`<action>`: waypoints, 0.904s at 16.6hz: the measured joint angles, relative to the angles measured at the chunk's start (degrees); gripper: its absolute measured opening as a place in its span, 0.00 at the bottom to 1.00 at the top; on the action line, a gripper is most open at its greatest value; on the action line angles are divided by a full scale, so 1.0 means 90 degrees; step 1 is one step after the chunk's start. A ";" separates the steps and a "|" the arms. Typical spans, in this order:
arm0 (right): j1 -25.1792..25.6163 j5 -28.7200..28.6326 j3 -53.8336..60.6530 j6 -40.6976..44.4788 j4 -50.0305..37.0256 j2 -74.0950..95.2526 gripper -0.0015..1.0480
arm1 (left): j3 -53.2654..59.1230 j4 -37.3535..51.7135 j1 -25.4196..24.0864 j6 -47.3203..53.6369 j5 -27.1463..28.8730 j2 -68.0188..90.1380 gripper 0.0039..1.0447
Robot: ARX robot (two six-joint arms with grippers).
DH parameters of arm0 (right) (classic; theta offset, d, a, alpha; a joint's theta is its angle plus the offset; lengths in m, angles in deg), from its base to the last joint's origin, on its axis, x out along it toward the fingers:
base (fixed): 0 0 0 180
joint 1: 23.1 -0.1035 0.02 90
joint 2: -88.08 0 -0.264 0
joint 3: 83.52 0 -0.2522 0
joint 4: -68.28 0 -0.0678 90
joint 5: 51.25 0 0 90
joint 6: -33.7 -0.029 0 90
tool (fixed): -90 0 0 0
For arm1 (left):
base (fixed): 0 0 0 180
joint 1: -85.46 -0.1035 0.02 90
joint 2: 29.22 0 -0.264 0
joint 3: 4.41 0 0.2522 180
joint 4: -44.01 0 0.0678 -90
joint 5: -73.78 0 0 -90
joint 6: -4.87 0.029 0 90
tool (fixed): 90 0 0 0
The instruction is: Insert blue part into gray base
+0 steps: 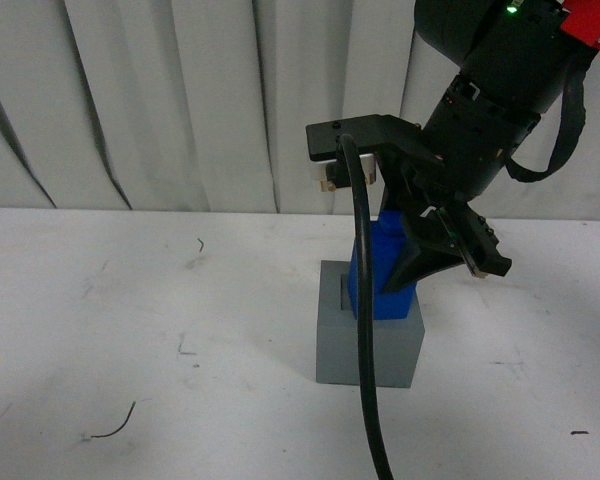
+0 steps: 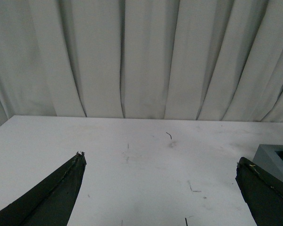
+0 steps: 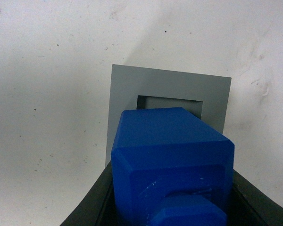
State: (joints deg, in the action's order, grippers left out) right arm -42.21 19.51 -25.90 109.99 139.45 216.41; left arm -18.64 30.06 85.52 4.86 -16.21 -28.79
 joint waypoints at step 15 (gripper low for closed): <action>-0.0092 0.0168 -0.0143 -0.0430 -0.0068 0.0126 0.45 | 0.0000 0.0002 0.0000 0.0000 0.0000 0.0000 0.94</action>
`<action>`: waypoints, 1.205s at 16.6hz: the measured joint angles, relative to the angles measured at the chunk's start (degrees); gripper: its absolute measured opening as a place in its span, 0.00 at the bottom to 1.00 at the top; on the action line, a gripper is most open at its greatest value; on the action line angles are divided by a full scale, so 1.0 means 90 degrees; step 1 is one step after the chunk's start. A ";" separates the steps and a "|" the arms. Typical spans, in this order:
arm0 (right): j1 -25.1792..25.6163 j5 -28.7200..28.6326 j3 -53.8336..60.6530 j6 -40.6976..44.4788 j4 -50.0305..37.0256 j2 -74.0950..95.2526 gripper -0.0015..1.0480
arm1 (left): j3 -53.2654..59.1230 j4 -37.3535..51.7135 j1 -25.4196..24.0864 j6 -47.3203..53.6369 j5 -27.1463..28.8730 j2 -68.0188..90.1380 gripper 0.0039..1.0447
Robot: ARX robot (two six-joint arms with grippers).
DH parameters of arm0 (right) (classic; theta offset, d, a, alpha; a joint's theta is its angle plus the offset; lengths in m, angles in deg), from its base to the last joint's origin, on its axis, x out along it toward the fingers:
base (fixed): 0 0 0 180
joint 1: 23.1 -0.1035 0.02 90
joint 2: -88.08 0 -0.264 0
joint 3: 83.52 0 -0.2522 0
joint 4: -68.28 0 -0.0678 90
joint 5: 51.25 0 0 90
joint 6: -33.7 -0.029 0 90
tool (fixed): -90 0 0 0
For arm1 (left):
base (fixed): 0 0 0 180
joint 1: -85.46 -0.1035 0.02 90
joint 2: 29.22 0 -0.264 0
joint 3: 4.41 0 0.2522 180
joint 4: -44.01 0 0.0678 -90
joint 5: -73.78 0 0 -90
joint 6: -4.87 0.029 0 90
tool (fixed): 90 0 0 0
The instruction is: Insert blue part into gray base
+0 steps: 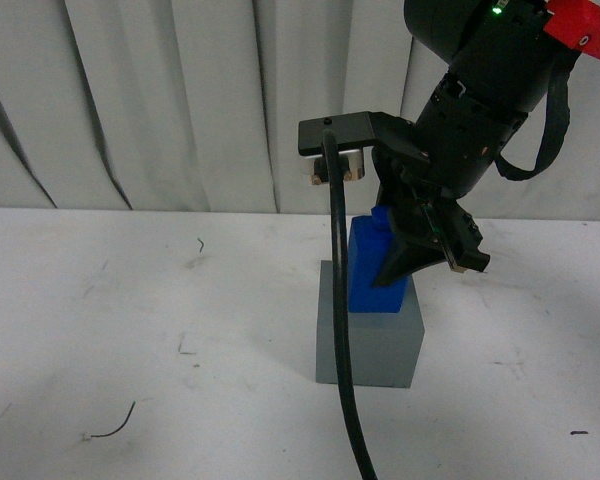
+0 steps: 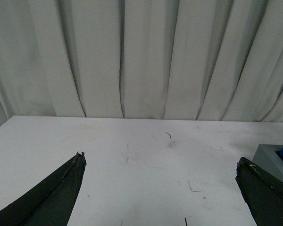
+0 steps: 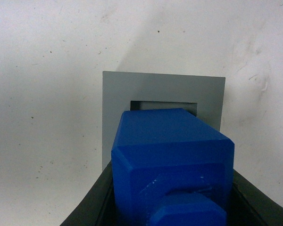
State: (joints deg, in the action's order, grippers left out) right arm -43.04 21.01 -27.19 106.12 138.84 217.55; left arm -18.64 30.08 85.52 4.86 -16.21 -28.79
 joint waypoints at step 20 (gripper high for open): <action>0.0000 0.0109 0.0000 -0.0301 -0.0104 0.0085 0.45 | 0.0000 0.0000 0.0000 0.0000 0.0000 0.0000 0.94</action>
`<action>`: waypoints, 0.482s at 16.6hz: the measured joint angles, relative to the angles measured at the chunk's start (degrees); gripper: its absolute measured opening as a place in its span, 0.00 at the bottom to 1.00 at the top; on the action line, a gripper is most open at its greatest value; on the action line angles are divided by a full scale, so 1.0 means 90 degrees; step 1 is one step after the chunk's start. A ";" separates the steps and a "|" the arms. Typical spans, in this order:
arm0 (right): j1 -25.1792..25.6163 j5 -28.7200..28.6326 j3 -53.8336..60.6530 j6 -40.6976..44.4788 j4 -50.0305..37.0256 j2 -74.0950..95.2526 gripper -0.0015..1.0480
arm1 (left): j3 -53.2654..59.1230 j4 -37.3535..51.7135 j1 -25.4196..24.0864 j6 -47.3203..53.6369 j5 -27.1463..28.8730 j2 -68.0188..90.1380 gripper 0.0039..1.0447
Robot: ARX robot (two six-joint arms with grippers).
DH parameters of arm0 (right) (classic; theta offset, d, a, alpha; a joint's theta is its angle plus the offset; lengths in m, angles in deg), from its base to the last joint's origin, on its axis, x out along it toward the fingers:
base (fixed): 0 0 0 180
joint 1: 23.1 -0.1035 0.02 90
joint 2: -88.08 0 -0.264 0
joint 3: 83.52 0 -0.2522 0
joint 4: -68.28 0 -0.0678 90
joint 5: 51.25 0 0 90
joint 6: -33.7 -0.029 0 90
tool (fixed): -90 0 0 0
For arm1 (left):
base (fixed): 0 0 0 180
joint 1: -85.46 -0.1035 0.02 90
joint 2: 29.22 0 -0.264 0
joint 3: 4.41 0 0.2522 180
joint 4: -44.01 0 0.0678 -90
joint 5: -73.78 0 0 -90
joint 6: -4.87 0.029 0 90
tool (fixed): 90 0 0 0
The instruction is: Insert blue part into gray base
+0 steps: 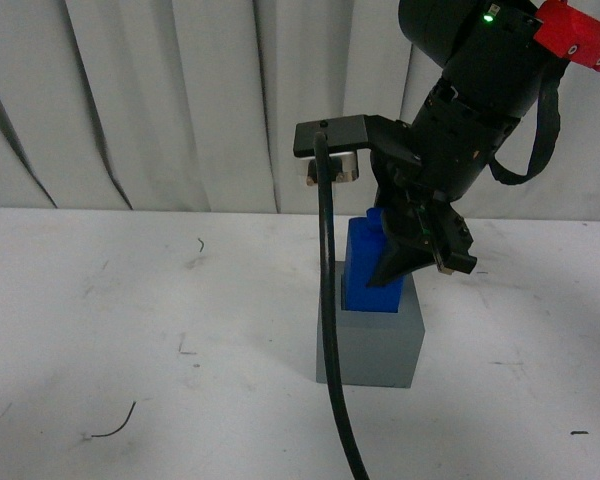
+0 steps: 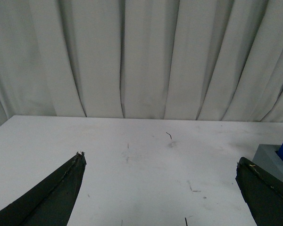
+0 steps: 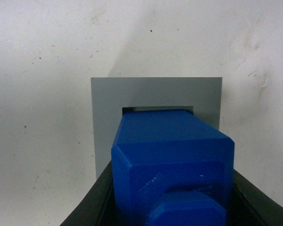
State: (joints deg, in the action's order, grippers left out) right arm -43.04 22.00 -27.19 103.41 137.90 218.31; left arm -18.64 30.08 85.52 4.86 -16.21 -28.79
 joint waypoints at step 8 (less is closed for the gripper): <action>-0.0036 0.0083 0.0044 -0.0134 0.0080 0.0206 0.66 | 0.0000 0.0000 0.0000 0.0002 0.0000 0.0000 0.94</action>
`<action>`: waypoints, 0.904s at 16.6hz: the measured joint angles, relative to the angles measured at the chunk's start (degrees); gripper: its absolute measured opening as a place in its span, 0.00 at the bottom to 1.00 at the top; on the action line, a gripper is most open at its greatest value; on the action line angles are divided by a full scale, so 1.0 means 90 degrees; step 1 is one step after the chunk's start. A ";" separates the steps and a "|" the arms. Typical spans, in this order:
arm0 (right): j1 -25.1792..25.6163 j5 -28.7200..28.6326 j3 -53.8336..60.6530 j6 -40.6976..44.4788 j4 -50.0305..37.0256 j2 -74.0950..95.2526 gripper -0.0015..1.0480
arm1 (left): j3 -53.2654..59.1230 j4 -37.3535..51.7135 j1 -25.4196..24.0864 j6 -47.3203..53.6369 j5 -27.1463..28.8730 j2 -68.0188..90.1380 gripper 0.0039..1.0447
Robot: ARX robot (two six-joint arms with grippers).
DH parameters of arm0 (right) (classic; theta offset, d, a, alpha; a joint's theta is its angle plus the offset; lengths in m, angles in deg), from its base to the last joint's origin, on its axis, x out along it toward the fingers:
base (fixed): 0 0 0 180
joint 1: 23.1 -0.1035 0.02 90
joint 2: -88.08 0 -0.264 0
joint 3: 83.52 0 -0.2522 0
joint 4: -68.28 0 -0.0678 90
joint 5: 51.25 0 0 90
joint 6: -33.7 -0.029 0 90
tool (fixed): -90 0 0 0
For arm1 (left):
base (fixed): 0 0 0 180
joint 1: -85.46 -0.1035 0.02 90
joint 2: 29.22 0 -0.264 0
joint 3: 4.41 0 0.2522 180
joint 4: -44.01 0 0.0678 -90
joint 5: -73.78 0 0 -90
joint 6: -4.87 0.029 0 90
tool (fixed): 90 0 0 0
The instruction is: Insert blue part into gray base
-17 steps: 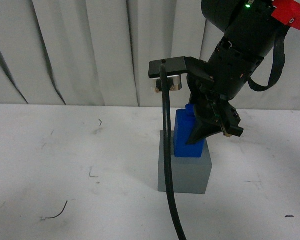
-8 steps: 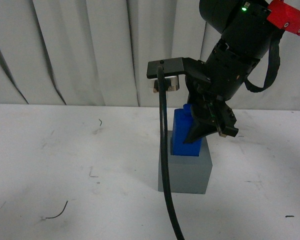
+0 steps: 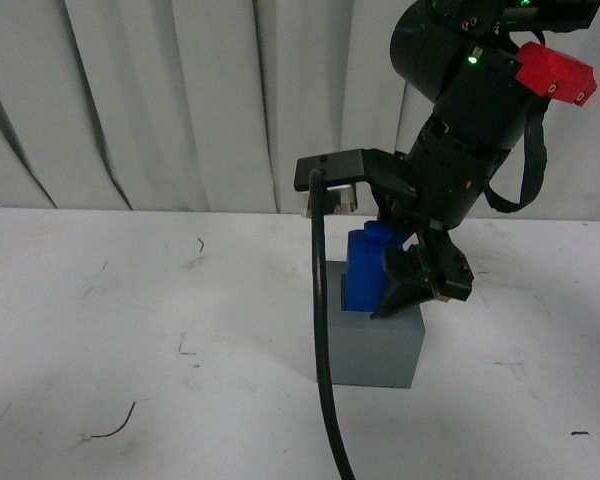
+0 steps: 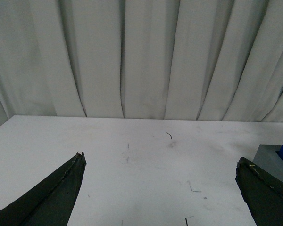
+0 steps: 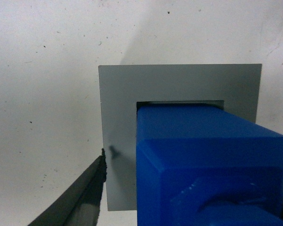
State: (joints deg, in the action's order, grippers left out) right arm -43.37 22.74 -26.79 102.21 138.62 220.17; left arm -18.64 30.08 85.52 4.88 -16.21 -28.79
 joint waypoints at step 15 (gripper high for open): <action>0.0010 -0.0515 0.0318 0.0005 -0.0420 -0.1236 0.94 | 0.0000 0.0000 0.0000 -0.0002 0.0000 0.0000 0.94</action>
State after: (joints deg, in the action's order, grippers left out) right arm -43.28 18.11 -23.93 102.26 134.84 209.05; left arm -18.64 30.08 85.52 4.86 -16.21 -28.79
